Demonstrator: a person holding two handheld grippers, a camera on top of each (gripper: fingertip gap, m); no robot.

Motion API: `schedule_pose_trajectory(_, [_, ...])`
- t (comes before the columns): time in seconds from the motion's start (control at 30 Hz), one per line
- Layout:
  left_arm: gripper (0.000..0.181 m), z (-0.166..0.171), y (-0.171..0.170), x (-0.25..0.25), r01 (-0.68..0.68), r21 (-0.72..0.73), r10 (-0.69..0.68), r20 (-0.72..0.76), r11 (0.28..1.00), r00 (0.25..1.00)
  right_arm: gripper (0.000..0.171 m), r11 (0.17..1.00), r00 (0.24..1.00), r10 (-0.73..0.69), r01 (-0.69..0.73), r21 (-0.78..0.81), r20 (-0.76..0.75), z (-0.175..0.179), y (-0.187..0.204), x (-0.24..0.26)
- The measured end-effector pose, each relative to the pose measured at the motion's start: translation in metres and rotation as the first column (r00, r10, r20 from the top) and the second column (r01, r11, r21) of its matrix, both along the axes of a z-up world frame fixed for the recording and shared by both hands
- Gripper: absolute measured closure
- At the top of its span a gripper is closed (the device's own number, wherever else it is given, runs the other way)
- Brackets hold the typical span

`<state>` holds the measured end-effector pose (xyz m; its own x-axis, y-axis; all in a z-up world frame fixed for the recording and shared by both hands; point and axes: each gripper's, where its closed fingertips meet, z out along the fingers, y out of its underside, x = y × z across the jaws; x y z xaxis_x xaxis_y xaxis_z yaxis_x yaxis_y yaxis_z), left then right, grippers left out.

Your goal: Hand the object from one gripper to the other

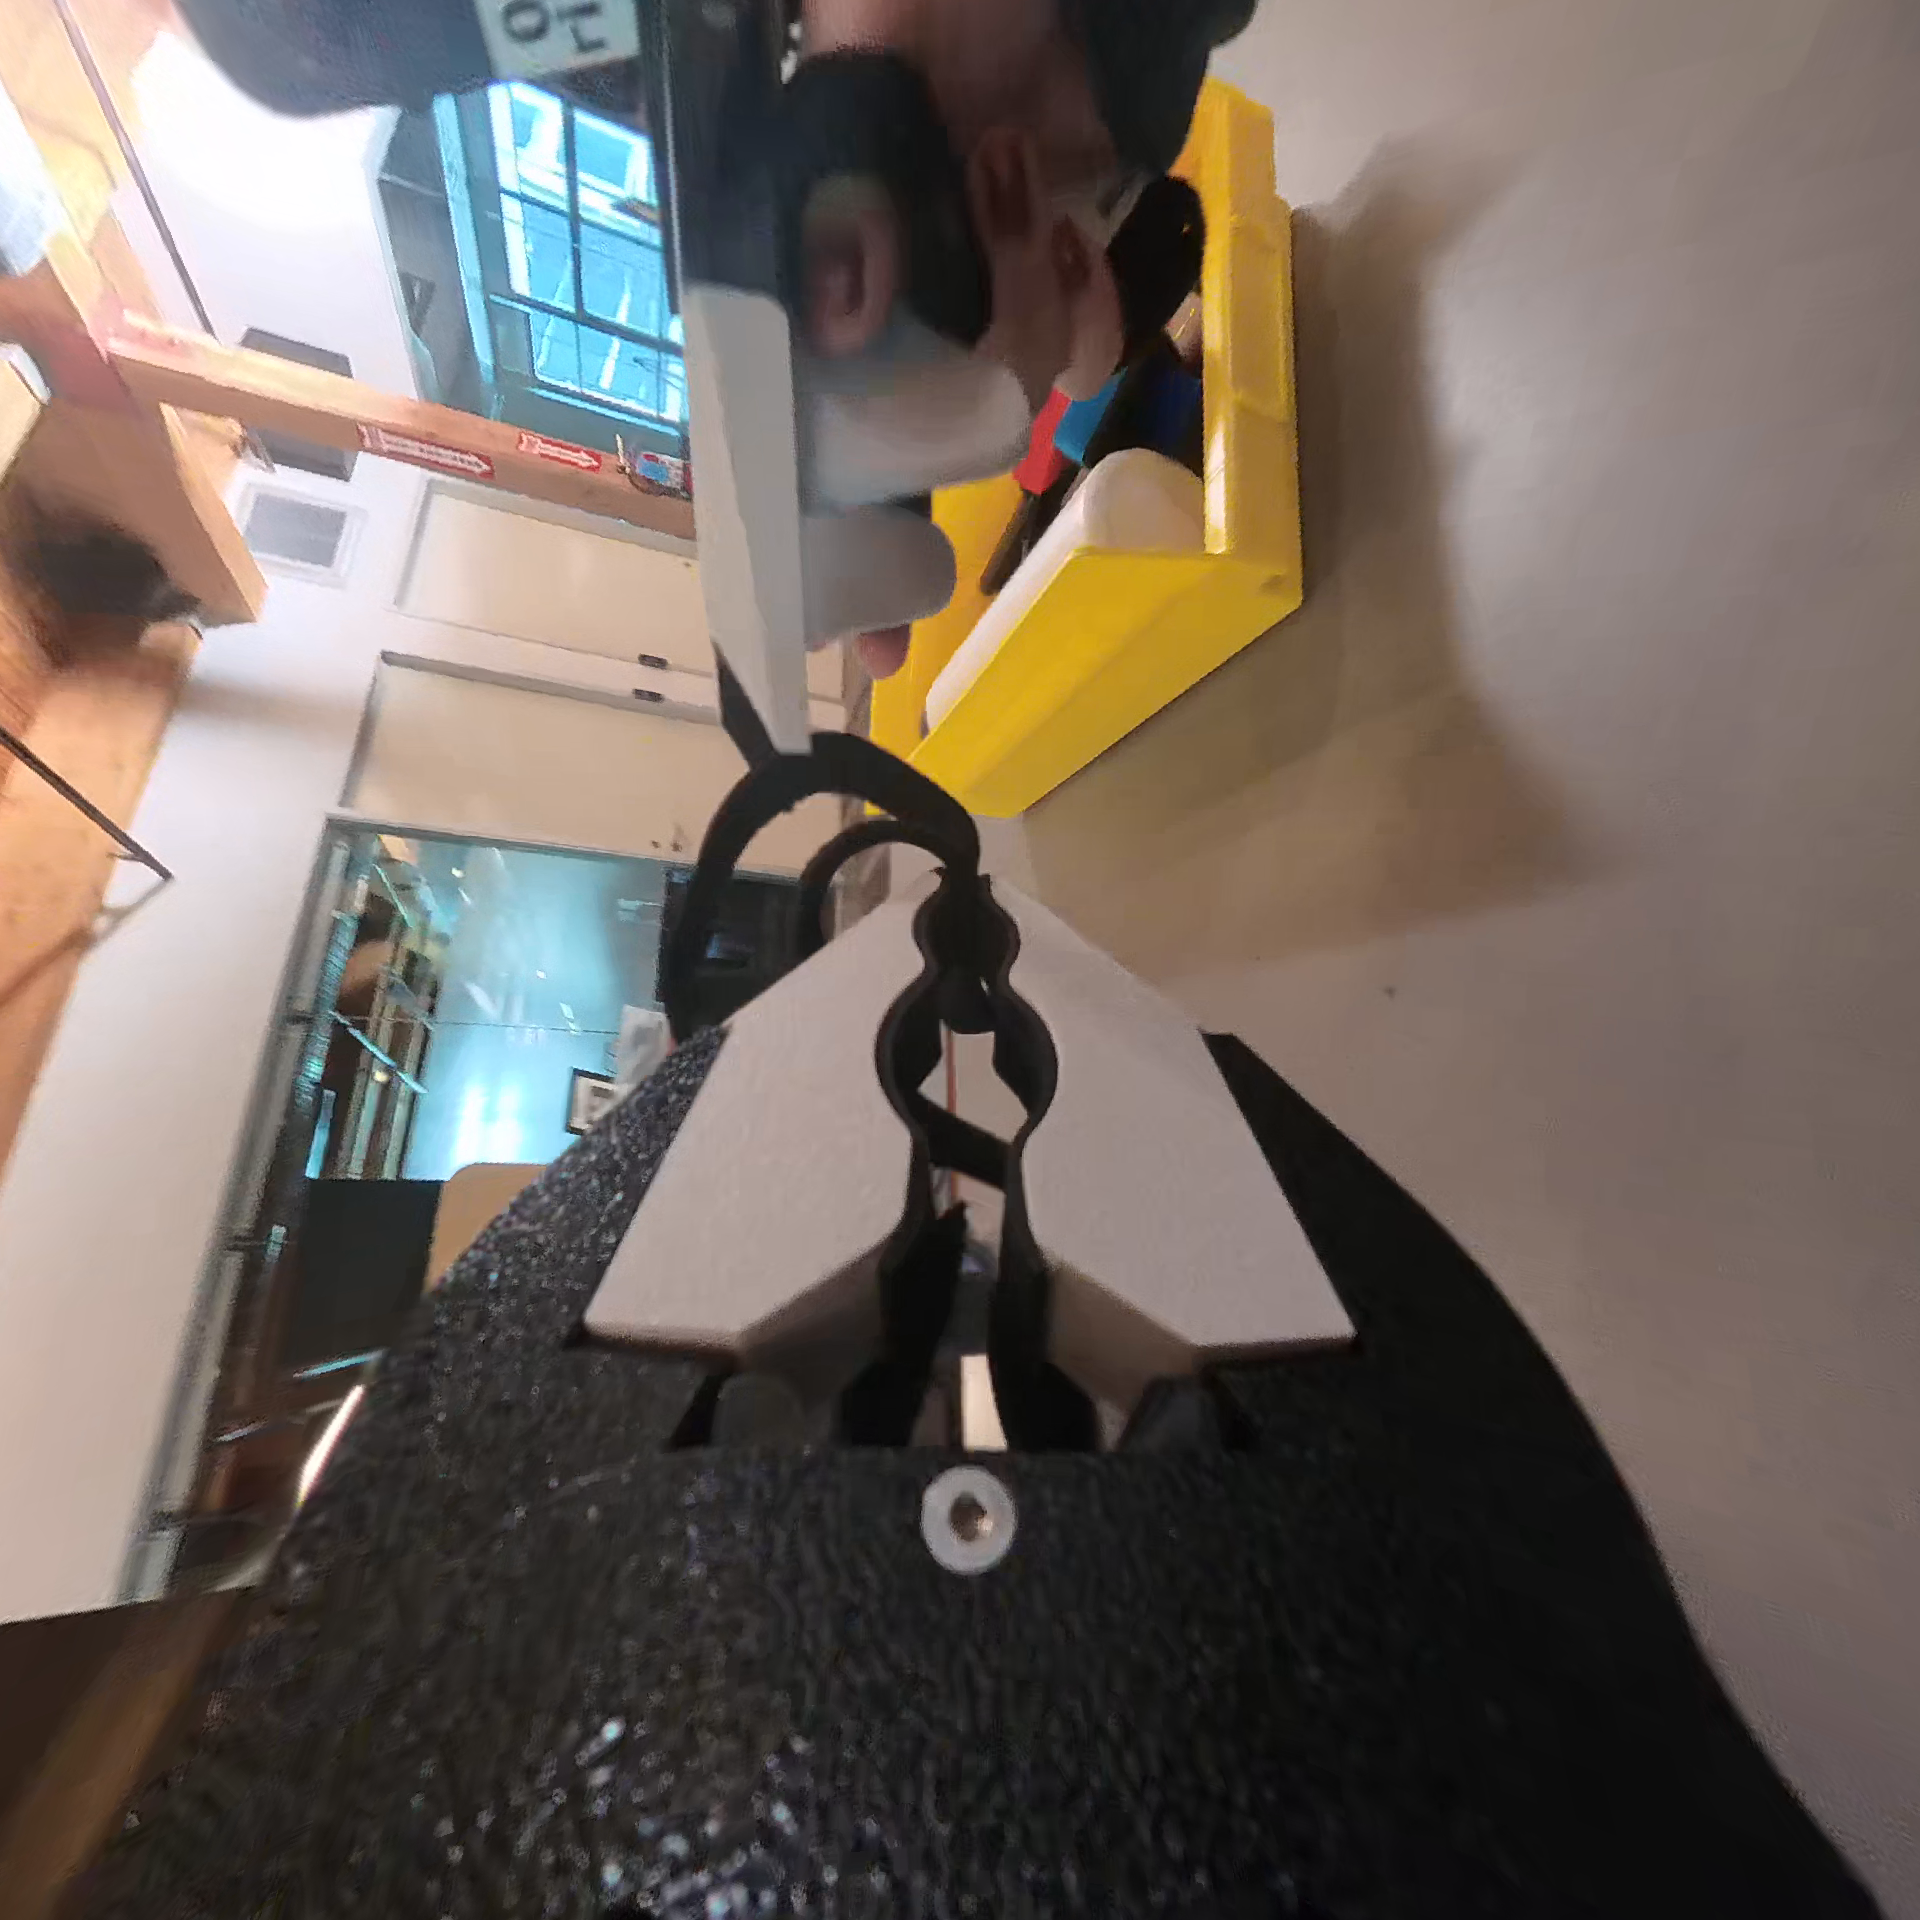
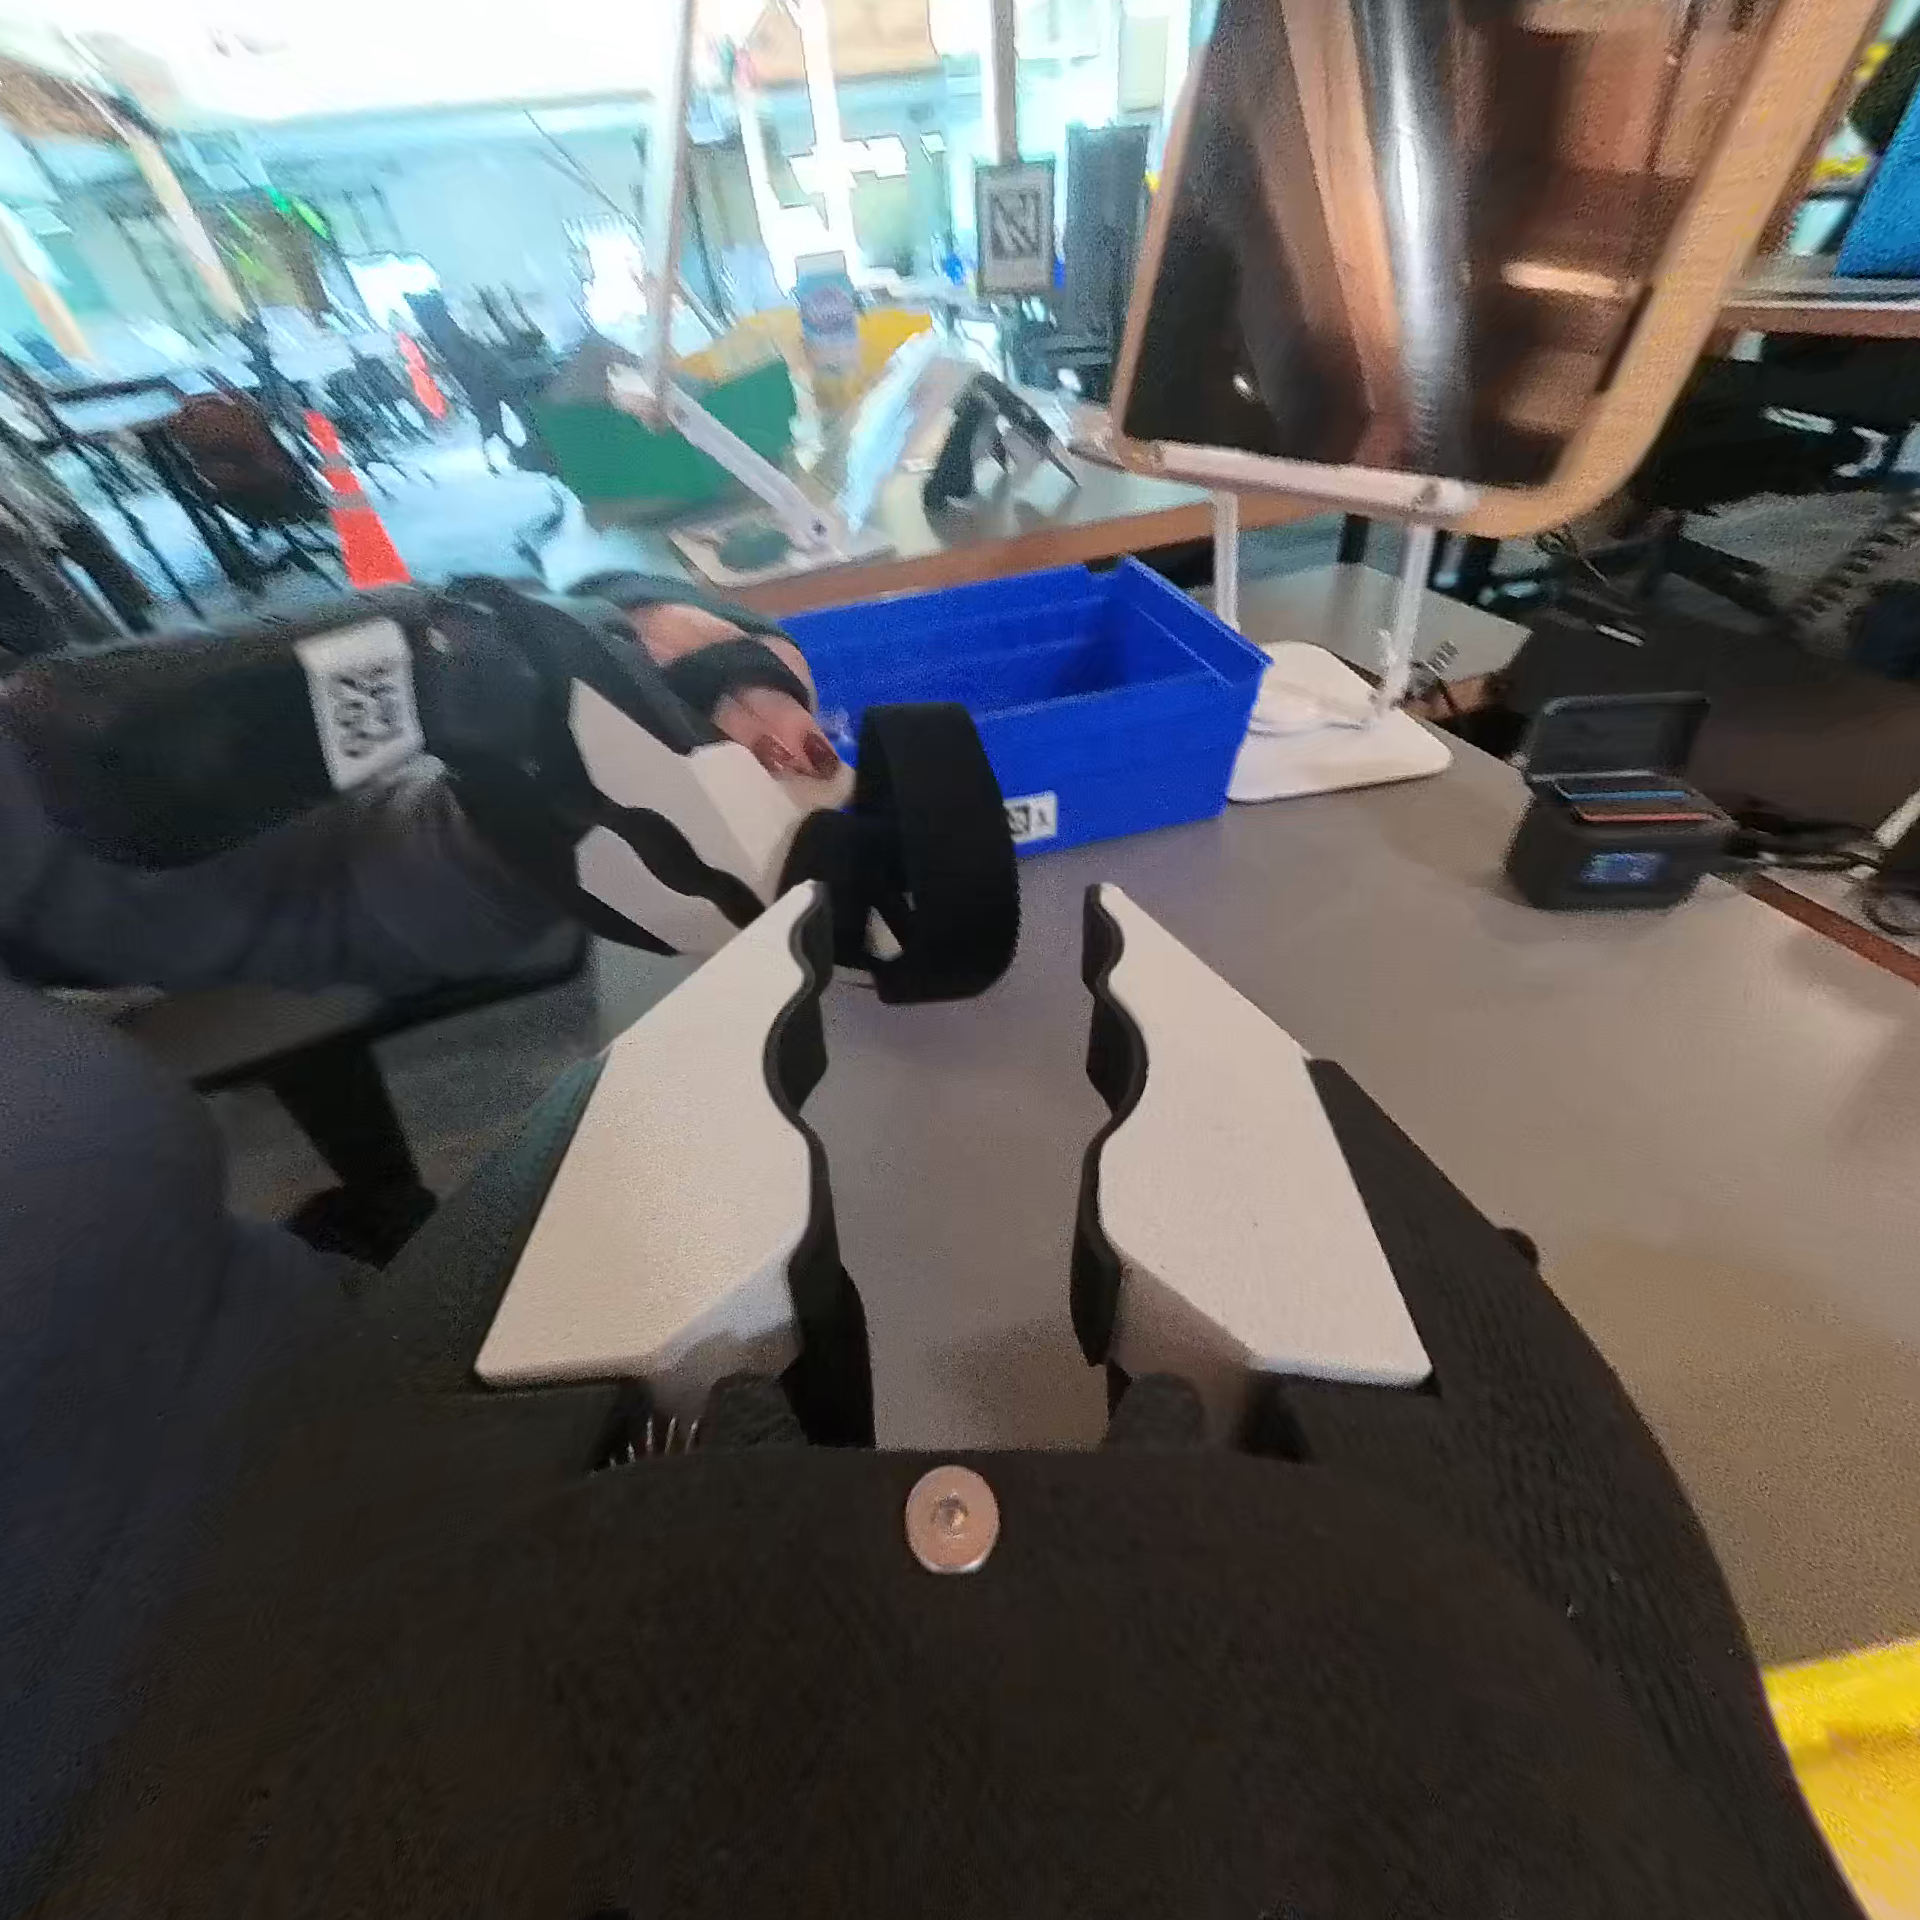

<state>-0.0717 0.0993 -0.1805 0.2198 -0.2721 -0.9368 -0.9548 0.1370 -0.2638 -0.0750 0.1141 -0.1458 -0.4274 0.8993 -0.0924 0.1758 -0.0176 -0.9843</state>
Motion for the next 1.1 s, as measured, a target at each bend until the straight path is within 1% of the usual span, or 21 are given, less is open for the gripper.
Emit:
schedule_pose_trajectory(0.07, [0.181, -0.001, -0.001, 0.002, 0.008, 0.027, -0.006, -0.077, 1.000, 0.997, 0.129, 0.999, 0.999, -0.011, 0.009, 0.048, 0.039, -0.008, -0.003, -0.001])
schedule_pose_trajectory(0.13, [0.181, -0.002, -0.002, 0.003, 0.008, 0.064, 0.002, -0.160, 0.998, 0.987, 0.134, 0.999, 0.999, 0.007, -0.010, 0.049, 0.053, -0.010, -0.009, -0.001])
schedule_pose_trajectory(0.17, [0.181, -0.002, -0.002, 0.004, 0.010, 0.078, 0.006, -0.194, 0.997, 0.981, 0.148, 0.999, 0.998, 0.020, -0.023, 0.048, 0.064, -0.011, -0.012, 0.000])
schedule_pose_trajectory(0.23, [0.181, -0.005, -0.003, 0.006, 0.017, 0.077, 0.000, -0.219, 0.997, 0.976, 0.151, 0.997, 0.997, 0.021, -0.026, 0.067, 0.070, -0.013, -0.013, 0.000])
schedule_pose_trajectory(0.3, [0.181, -0.007, -0.003, 0.010, 0.032, 0.044, -0.026, -0.136, 0.998, 0.990, 0.153, 0.993, 0.998, -0.004, -0.003, 0.120, 0.060, -0.014, -0.009, -0.001])
schedule_pose_trajectory(0.37, [0.175, -0.002, -0.002, 0.013, 0.055, 0.006, -0.055, 0.044, 0.998, 0.998, 0.159, 0.987, 0.999, -0.029, 0.025, 0.161, 0.023, -0.010, -0.006, -0.002])
schedule_pose_trajectory(0.4, [0.163, 0.002, -0.003, 0.015, 0.073, -0.014, -0.070, 0.142, 0.997, 0.987, 0.164, 0.980, 0.999, -0.054, 0.054, 0.191, -0.004, -0.008, -0.003, -0.003])
schedule_pose_trajectory(0.47, [0.151, 0.006, -0.005, 0.013, 0.119, -0.082, -0.088, 0.310, 0.990, 0.947, 0.168, 0.943, 0.991, -0.121, 0.134, 0.304, -0.060, -0.005, 0.008, -0.004])
schedule_pose_trajectory(0.5, [0.145, 0.012, -0.007, 0.012, 0.150, -0.094, -0.102, 0.396, 0.984, 0.913, 0.169, 0.910, 0.984, -0.156, 0.177, 0.374, -0.085, -0.005, 0.014, -0.004])
schedule_pose_trajectory(0.57, [0.142, 0.027, -0.012, 0.010, 0.230, -0.092, -0.136, 0.580, 0.969, 0.803, 0.170, 0.818, 0.966, -0.207, 0.257, 0.514, -0.153, -0.003, 0.024, -0.005])
schedule_pose_trajectory(0.63, [0.139, 0.041, -0.014, 0.002, 0.285, -0.084, -0.132, 0.739, 0.955, 0.660, 0.170, 0.679, 0.943, -0.234, 0.331, 0.655, -0.235, 0.000, 0.030, -0.005])
schedule_pose_trajectory(0.7, [0.143, 0.051, -0.013, -0.007, 0.321, -0.092, -0.089, 0.859, 0.942, 0.505, 0.170, 0.495, 0.922, -0.233, 0.387, 0.778, -0.310, 0.002, 0.034, -0.005])
schedule_pose_trajectory(0.73, [0.138, 0.051, -0.011, -0.010, 0.341, -0.121, -0.045, 0.896, 0.932, 0.442, 0.170, 0.392, 0.910, -0.219, 0.412, 0.823, -0.351, 0.004, 0.034, -0.005])
schedule_pose_trajectory(0.77, [0.133, 0.049, -0.009, -0.013, 0.353, -0.153, -0.001, 0.916, 0.923, 0.401, 0.170, 0.289, 0.902, -0.195, 0.427, 0.856, -0.384, 0.006, 0.033, -0.005])
schedule_pose_trajectory(0.8, [0.131, 0.046, -0.006, -0.016, 0.350, -0.177, 0.033, 0.924, 0.920, 0.381, 0.171, 0.186, 0.892, -0.162, 0.448, 0.875, -0.422, 0.009, 0.031, -0.005])
schedule_pose_trajectory(0.87, [0.131, 0.040, 0.002, -0.026, 0.288, -0.192, 0.078, 0.928, 0.938, 0.365, 0.170, -0.026, 0.869, -0.102, 0.485, 0.874, -0.485, 0.015, 0.030, -0.004])
schedule_pose_trajectory(0.9, [0.128, 0.038, 0.005, -0.031, 0.255, -0.205, 0.106, 0.930, 0.945, 0.353, 0.170, -0.112, 0.859, -0.071, 0.499, 0.859, -0.508, 0.017, 0.029, -0.004])
schedule_pose_trajectory(0.93, [0.120, 0.037, 0.007, -0.032, 0.243, -0.214, 0.124, 0.933, 0.946, 0.339, 0.171, -0.175, 0.846, -0.039, 0.518, 0.837, -0.532, 0.020, 0.028, -0.003])
schedule_pose_trajectory(1.0, [0.104, 0.035, 0.011, -0.033, 0.228, -0.244, 0.169, 0.937, 0.943, 0.304, 0.170, -0.253, 0.819, 0.054, 0.565, 0.785, -0.572, 0.026, 0.019, -0.001])
schedule_pose_trajectory(1.03, [0.101, 0.034, 0.010, -0.030, 0.250, -0.259, 0.182, 0.939, 0.933, 0.293, 0.170, -0.272, 0.824, 0.096, 0.561, 0.782, -0.558, 0.023, 0.014, -0.001])
schedule_pose_trajectory(1.1, [0.108, 0.038, 0.006, -0.020, 0.320, -0.238, 0.161, 0.955, 0.917, 0.250, 0.170, -0.290, 0.827, 0.159, 0.561, 0.775, -0.539, 0.018, 0.004, -0.001])
